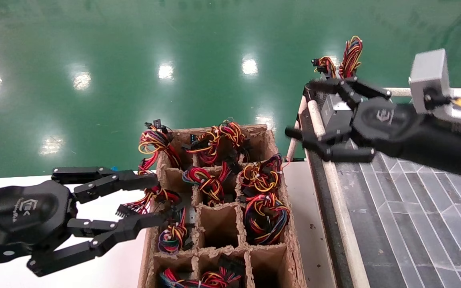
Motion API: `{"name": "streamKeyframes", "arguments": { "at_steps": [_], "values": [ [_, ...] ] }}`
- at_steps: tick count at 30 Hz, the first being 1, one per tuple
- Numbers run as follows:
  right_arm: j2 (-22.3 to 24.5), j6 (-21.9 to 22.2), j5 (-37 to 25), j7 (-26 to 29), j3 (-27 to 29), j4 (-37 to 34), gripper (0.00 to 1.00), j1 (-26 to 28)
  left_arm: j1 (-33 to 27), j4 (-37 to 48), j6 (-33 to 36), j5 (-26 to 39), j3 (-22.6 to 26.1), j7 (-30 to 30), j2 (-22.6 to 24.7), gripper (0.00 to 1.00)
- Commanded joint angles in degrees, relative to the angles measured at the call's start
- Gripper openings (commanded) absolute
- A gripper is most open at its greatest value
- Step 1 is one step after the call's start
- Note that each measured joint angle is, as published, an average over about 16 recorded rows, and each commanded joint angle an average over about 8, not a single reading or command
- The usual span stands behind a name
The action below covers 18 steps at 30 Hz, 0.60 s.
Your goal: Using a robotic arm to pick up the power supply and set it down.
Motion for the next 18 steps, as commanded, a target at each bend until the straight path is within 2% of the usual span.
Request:
{"name": "streamKeyframes", "arguments": {
  "at_steps": [1, 18],
  "values": [
    [0.7, -0.9, 1.3, 1.0, 0.2, 2.1, 1.0, -1.5, 0.0, 0.0, 0.0, 0.0, 0.0, 0.0, 0.0, 1.0],
    [6.5, -8.2, 11.7, 9.0, 1.4, 19.1, 1.0, -13.7, 0.0, 0.0, 0.0, 0.0, 0.0, 0.0, 0.0, 1.0]
  ]
}}
